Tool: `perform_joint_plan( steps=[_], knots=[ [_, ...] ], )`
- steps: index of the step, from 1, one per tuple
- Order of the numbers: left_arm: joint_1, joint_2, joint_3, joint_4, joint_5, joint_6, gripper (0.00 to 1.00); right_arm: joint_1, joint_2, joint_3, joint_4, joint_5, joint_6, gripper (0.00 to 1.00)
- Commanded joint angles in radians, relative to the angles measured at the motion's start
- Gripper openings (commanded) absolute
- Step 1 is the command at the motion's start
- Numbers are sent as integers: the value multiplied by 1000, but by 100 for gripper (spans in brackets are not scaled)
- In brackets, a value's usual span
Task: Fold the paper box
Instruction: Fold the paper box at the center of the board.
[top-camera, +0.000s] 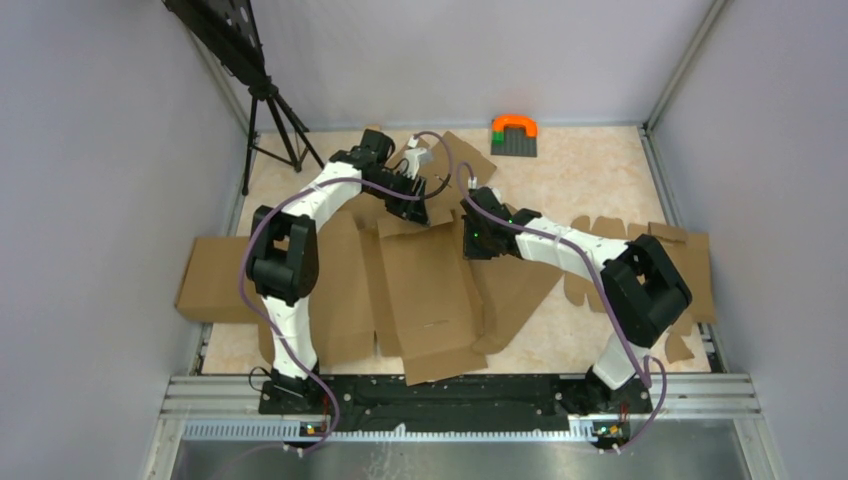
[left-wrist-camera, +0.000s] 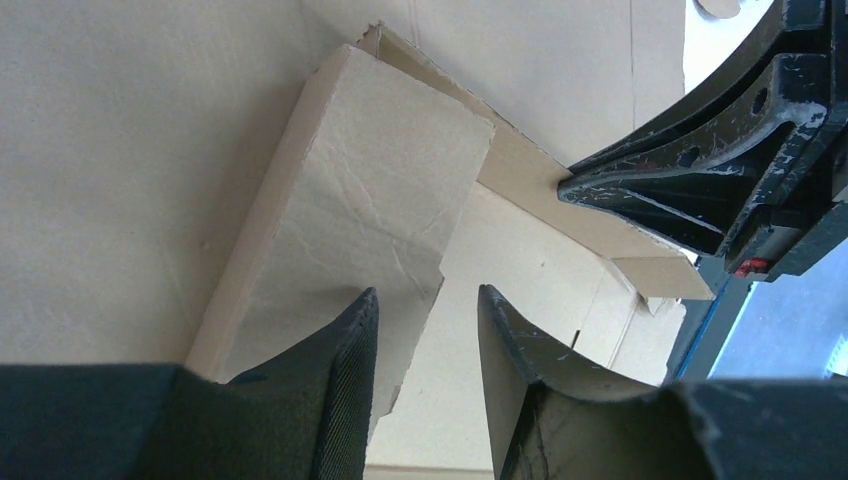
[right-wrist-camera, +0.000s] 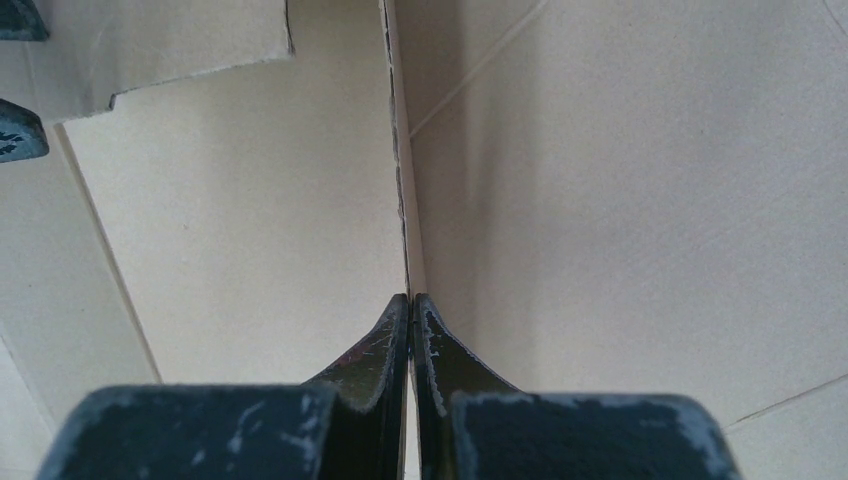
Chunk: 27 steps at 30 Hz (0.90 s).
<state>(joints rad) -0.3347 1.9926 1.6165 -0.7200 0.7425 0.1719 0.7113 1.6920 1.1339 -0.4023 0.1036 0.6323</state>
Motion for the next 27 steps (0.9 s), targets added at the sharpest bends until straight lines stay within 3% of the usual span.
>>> perform_joint_plan(
  steps=[1,5,8,12,15,18,22,24,27],
  knots=[
    [-2,19,4,-11,21,-9,42,8,14,41,71,-1,16,0],
    [-2,31,1,3,1,-16,41,8,20,49,68,-8,9,0],
    [-3,36,0,11,-16,-21,40,6,14,58,54,12,-7,15],
    [-2,43,1,7,-31,-16,39,-35,-9,18,130,-83,0,22],
    [-3,45,0,8,-36,-16,39,-72,-41,-54,248,-191,34,34],
    [-3,46,0,8,-38,-16,39,-104,-45,-85,318,-241,67,44],
    [-2,48,3,8,-40,-15,38,-144,-18,-94,373,-282,104,51],
    [-2,50,4,8,-39,-15,38,-150,-11,-93,387,-272,115,58],
    [-3,51,4,8,-37,-17,38,-166,-2,-109,453,-292,146,79]
  ],
)
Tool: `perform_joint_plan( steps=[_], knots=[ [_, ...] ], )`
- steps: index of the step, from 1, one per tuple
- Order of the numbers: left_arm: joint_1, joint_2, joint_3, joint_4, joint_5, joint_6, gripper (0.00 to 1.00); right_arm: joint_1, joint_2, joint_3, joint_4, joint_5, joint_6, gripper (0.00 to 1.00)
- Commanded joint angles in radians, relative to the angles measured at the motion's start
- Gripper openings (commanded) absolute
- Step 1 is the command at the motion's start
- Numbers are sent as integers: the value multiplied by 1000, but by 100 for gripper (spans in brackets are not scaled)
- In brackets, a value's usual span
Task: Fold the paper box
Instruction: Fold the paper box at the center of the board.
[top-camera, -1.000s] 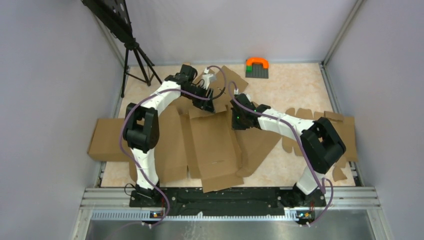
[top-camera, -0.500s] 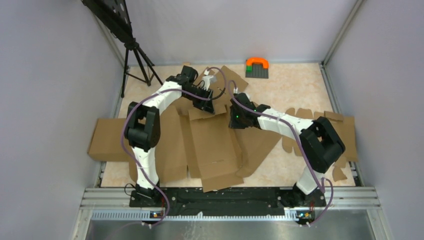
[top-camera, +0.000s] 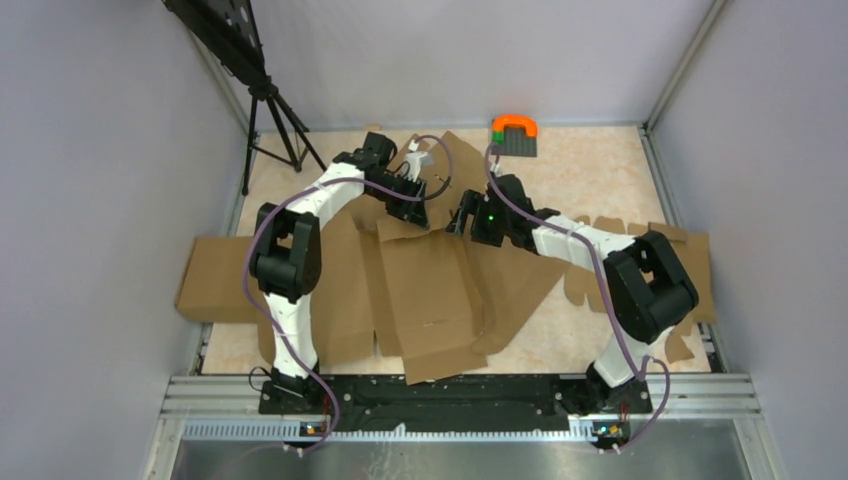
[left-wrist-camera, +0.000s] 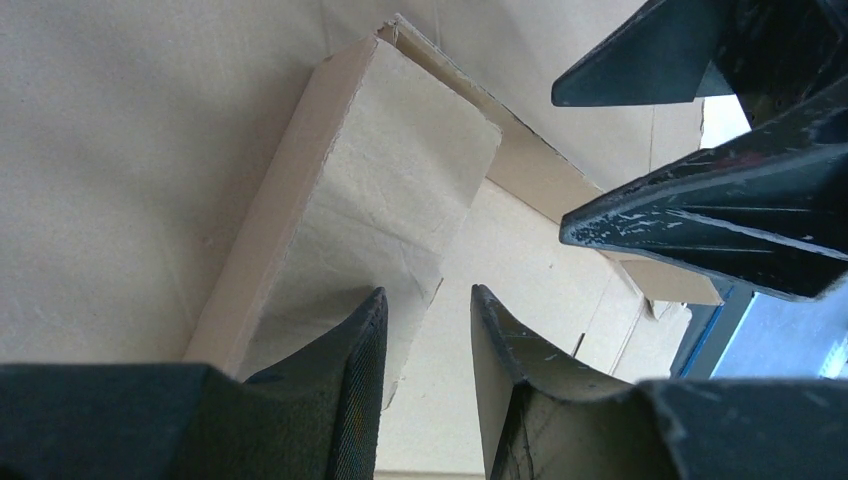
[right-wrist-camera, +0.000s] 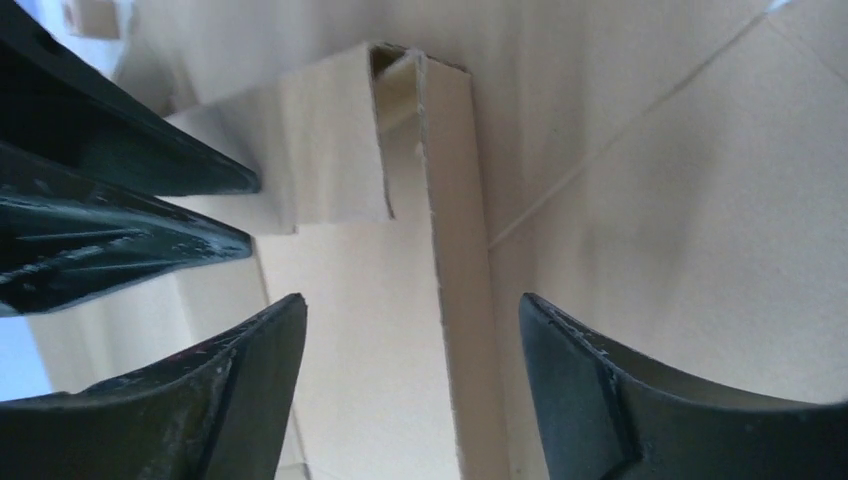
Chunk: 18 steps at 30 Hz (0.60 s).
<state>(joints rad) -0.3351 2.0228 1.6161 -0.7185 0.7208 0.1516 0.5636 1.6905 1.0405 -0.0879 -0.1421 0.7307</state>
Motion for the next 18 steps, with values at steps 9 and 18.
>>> perform_joint_plan(
  steps=[9,18],
  knots=[
    [-2,19,5,8,-20,2,38,-37,94,31,240,-107,99,69],
    [-2,15,5,10,-27,2,38,-36,142,71,225,-96,66,52]
  ],
)
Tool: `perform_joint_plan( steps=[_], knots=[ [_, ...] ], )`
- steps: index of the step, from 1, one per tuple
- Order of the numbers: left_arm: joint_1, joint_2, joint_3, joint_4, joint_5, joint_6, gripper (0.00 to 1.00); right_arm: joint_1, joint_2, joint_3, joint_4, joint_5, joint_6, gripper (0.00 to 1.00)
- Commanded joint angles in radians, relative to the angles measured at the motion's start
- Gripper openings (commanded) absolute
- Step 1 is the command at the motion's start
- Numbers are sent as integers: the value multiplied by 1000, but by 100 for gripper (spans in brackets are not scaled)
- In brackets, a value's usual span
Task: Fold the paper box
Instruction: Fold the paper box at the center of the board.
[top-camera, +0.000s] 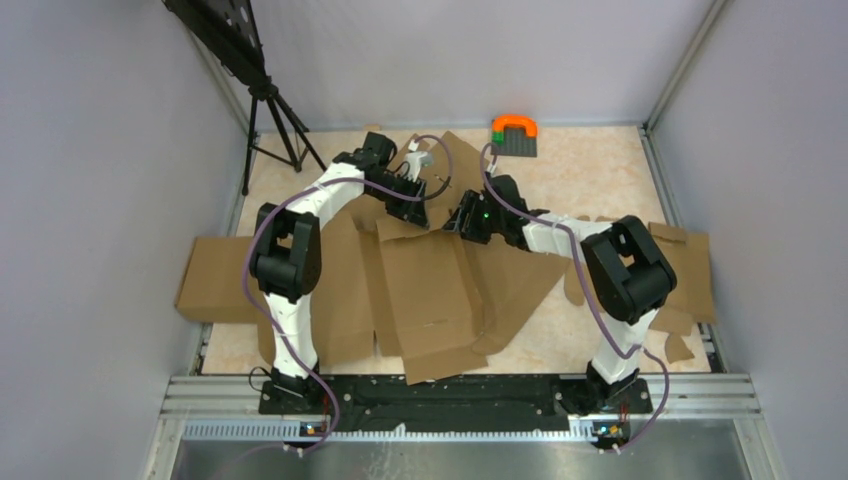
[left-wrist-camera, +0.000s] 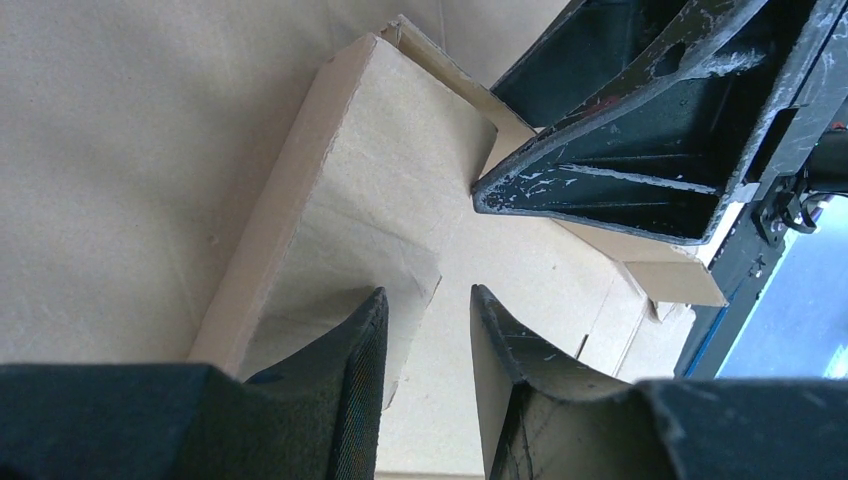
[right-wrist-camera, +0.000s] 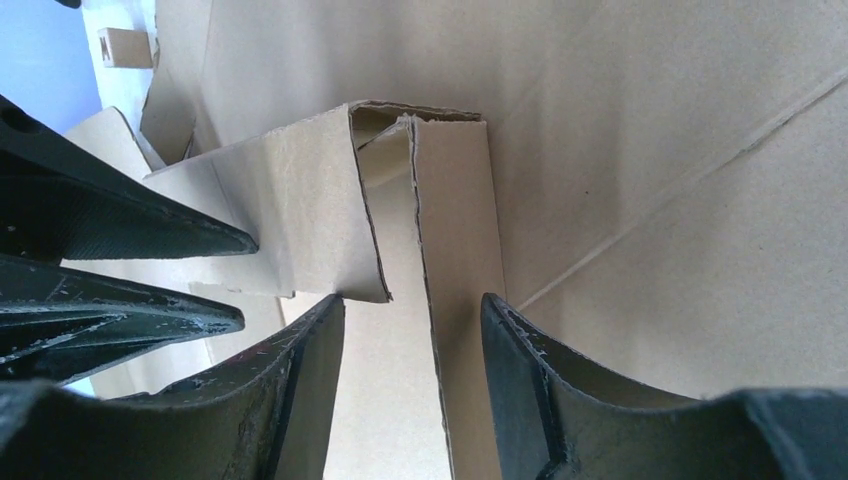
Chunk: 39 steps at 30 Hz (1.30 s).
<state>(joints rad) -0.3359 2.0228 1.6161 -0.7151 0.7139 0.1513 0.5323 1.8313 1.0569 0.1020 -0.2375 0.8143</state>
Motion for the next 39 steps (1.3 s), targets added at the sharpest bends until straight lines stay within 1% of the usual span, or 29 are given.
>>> perform_joint_plan(
  steps=[1,3,7,9,12,13,15,16,18,19,21,25,28,32,34,37,39],
  knots=[
    [-2,14,3,8,-20,2,38,-6,0,53,40,-1,-17,52],
    [-1,14,4,9,-20,-1,38,-6,-2,53,52,-8,-15,54],
    [-2,20,4,9,-23,-6,37,-7,-18,43,85,-22,-11,73],
    [-2,22,5,9,-25,-6,38,-8,-21,37,101,-25,-7,76],
    [-1,21,5,11,-26,-10,38,-16,8,69,99,-38,9,77],
    [-2,21,5,11,-25,-11,38,-17,22,89,87,-39,8,76],
    [-1,18,1,13,-21,-11,38,-17,50,124,64,-32,3,71],
    [-1,16,0,15,-20,-12,38,-17,63,134,65,-36,2,66],
    [-1,14,-2,17,-20,-14,38,-17,84,144,71,-58,-2,53],
    [0,14,-3,17,-21,-17,38,-17,86,144,73,-63,-6,50],
    [-1,12,-5,19,-19,-22,38,-17,84,138,73,-58,-12,49],
    [-1,-15,1,23,-25,-35,44,-17,70,126,58,-39,-38,49],
    [1,-36,19,25,-58,-54,48,-17,70,130,47,-42,-56,48],
    [1,-63,43,22,-99,-82,51,-17,76,133,37,-42,-67,45],
    [2,-86,44,28,-140,-105,61,-17,78,136,33,-40,-73,44],
    [11,-157,-14,107,-145,-115,66,-15,88,149,23,-40,-80,42],
    [18,-187,-48,146,-142,-119,67,-14,93,153,24,-39,-82,42]
  ],
)
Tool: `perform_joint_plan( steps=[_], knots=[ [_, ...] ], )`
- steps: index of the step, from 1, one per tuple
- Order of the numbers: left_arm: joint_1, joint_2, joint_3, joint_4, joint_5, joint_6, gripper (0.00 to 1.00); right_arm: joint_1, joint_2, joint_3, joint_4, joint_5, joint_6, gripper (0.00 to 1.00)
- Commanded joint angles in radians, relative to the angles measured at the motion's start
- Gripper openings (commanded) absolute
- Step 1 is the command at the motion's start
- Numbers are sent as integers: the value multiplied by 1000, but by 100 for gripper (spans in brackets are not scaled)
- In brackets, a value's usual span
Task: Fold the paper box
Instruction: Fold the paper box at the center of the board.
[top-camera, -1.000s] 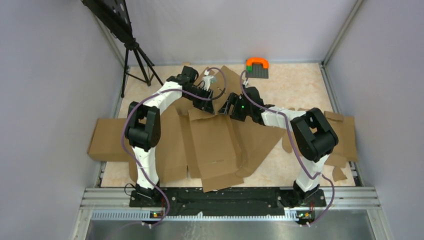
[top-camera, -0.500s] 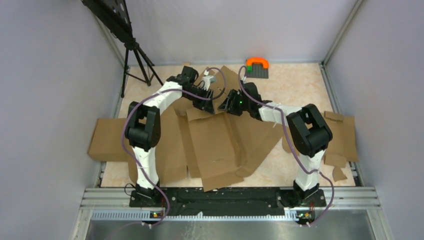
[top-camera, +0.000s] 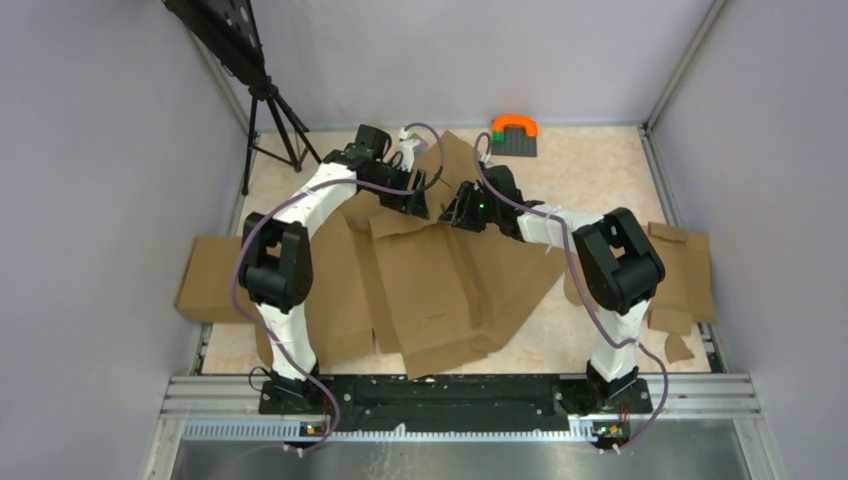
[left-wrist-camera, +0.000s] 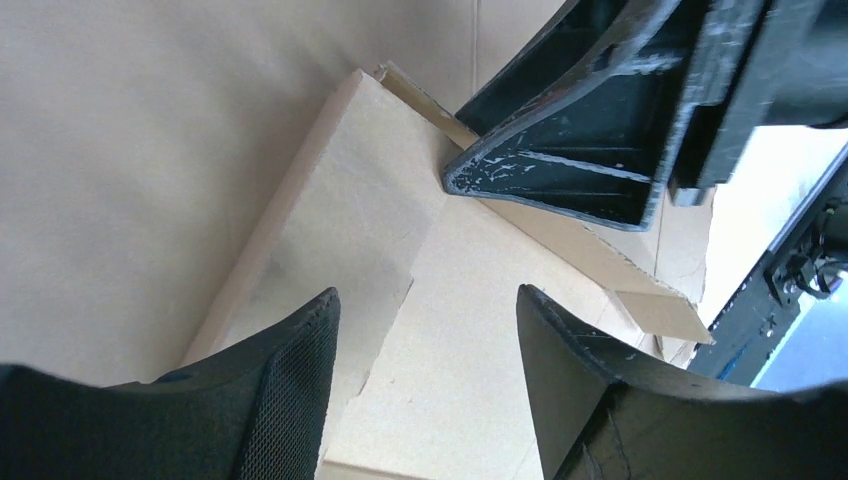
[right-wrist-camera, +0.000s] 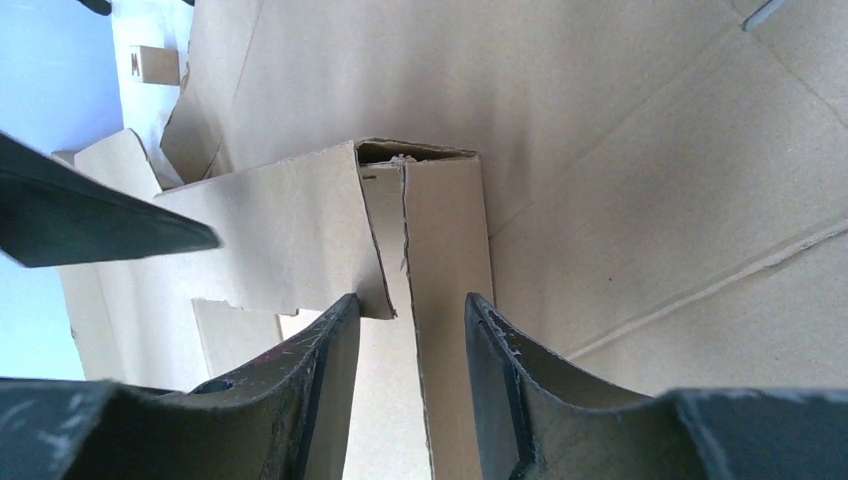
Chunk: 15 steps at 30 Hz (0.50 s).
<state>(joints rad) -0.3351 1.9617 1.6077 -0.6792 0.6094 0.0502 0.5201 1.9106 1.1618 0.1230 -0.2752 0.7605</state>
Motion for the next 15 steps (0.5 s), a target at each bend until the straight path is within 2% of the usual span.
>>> perform_joint_plan(
  steps=[1,4,8,11,15],
  knots=[
    [18,-130,-42,112,-35,-17,67,-2,16,48,6,-2,-28,42],
    [20,-108,-16,75,-72,-10,66,-1,19,58,15,-11,-27,48],
    [22,-41,28,-1,-94,7,59,-2,12,69,13,-8,-29,48],
    [23,-21,7,16,-83,7,50,-2,14,76,12,-14,-27,48],
    [24,8,-4,25,-45,11,37,-2,24,95,1,-10,-18,57]
  ],
)
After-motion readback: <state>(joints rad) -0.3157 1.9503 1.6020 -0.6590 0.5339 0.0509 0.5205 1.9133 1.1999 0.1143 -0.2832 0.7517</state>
